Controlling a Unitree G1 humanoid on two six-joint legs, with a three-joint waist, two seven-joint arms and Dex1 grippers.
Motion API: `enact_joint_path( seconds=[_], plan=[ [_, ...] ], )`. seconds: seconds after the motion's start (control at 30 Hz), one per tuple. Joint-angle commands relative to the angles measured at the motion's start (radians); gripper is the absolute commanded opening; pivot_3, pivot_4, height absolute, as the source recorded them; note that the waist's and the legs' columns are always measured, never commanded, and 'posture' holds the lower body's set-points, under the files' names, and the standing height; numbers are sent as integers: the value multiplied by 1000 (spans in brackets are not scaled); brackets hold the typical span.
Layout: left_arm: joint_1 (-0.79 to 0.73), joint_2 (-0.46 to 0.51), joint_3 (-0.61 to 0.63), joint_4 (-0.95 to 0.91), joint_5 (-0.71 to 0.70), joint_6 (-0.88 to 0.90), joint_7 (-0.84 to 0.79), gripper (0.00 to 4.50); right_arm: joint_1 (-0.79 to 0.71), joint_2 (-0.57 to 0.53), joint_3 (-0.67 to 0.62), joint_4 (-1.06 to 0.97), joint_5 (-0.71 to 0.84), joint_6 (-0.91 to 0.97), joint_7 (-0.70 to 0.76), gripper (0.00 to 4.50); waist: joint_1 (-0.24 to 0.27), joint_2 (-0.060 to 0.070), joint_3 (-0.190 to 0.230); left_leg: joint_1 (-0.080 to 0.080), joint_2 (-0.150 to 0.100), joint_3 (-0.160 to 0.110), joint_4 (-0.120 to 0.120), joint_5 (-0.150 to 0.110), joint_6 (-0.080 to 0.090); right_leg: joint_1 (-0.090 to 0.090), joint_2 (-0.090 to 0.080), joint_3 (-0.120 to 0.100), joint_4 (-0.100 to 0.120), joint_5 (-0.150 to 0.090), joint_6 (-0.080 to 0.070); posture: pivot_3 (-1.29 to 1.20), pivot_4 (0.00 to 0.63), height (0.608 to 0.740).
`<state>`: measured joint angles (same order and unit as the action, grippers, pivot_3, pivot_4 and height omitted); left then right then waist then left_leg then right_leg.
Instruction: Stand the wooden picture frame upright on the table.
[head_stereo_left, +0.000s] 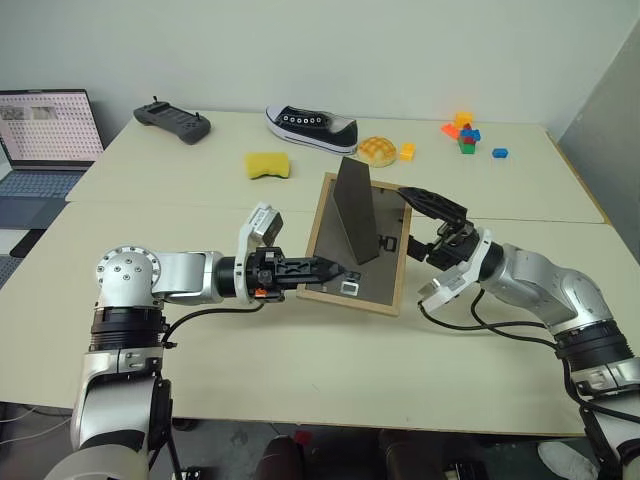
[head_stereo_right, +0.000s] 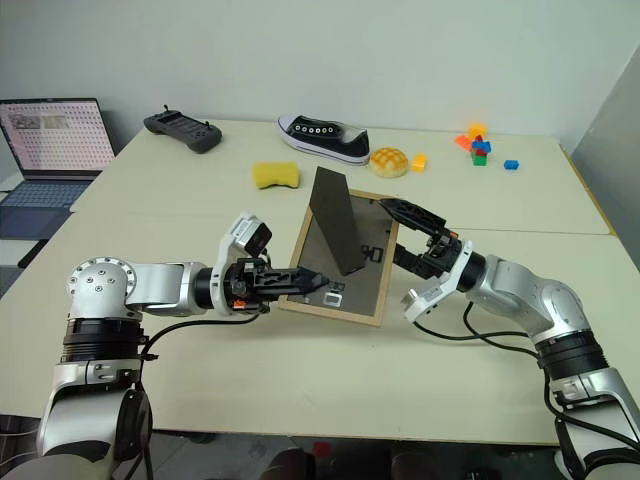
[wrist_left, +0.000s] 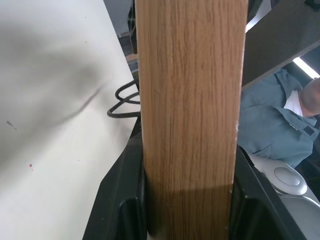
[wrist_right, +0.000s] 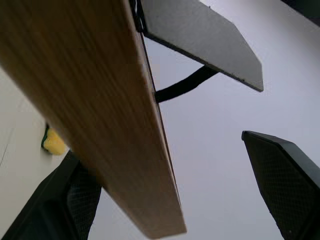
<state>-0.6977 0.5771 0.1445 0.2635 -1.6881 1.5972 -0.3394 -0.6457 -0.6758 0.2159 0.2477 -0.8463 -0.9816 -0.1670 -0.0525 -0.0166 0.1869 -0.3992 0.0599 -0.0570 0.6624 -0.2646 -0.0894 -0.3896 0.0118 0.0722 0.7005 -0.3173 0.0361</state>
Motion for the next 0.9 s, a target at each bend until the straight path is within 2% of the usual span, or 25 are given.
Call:
enact_joint_path(
  seconds=[0.03, 0.1, 0.2, 0.33, 0.37, 0.43, 0.57, 0.67, 0.8, 0.83, 0.9],
  plan=[
    [9, 25, -16, -39, -114, -44, 44, 1287, -37, -10, 5, 4, 15, -39, -12, 3674, 0, 0, 0, 0, 0, 0, 0, 0, 0, 0, 0, 0, 0, 0, 0, 0, 150, 740],
    [19, 38, -38, -45, -160, -69, 69, 1287, -45, -11, 9, 3, 17, -44, -6, 3069, -1, 0, 0, 0, 0, 0, 0, 0, 0, 0, 0, 0, 0, 0, 0, 0, 150, 740],
    [35, 54, -72, -65, -219, -104, 98, 1287, -55, -11, 14, 9, 23, -51, 3, 2389, -1, 0, 0, 0, 0, 0, 0, 0, 0, 0, 0, 0, 1, 0, 0, 0, 150, 740],
    [53, 72, -92, -112, -231, -134, 99, 1287, -65, -19, 15, 23, 34, -65, 11, 1593, -1, 0, 0, 0, 0, 0, 0, 0, 0, 0, 0, 0, 1, 0, 0, 0, 150, 740],
    [56, 76, -94, -124, -223, -142, 95, 1287, -67, -22, 15, 28, 39, -69, 13, 1517, -1, 0, 0, 1, 0, 0, 0, 0, 0, 0, 0, 0, 1, 0, 0, 0, 150, 740],
    [67, 89, -95, -133, -210, -149, 83, 1995, -73, -26, 18, 42, 57, -73, 26, 1493, -1, 0, 0, 1, 0, 0, 0, 0, 0, 0, 0, 0, 1, 0, 0, 0, 150, 740],
    [57, 107, -89, -73, -242, -208, 133, 2750, -76, -28, 28, 72, 125, -92, 70, 1347, -1, 0, 0, 1, 0, 0, 0, 0, 0, 0, 0, 0, 1, 0, 0, 0, 150, 740],
    [21, 157, -31, -42, -215, -236, 121, 3372, -68, -7, 48, 113, 343, -47, 201, 1347, -2, 0, 0, 1, 0, 0, 0, 0, 0, 0, 0, 0, 1, 0, 0, 0, 150, 740],
    [18, 240, 42, -86, -90, -269, 56, 4153, -43, 27, 106, 79, 755, 144, 519, 1347, -6, 0, 0, 1, 1, 0, 0, 0, 0, 0, 0, 0, 1, 0, 0, 0, 150, 740],
    [19, 258, 71, -103, -64, -294, 48, 4397, -33, 49, 109, 41, 882, 281, 625, 1347, -6, 0, 0, 1, 1, 0, 0, 0, 0, 1, 0, 0, 1, 0, 0, 0, 150, 740],
    [45, 299, 73, -221, 117, -385, -9, 4500, -42, 110, 87, -12, 1103, 630, 763, 1347, -4, 0, 0, 1, 2, -1, 0, 0, 0, 1, 0, 0, 1, 0, 0, 0, 150, 740]
  ],
)
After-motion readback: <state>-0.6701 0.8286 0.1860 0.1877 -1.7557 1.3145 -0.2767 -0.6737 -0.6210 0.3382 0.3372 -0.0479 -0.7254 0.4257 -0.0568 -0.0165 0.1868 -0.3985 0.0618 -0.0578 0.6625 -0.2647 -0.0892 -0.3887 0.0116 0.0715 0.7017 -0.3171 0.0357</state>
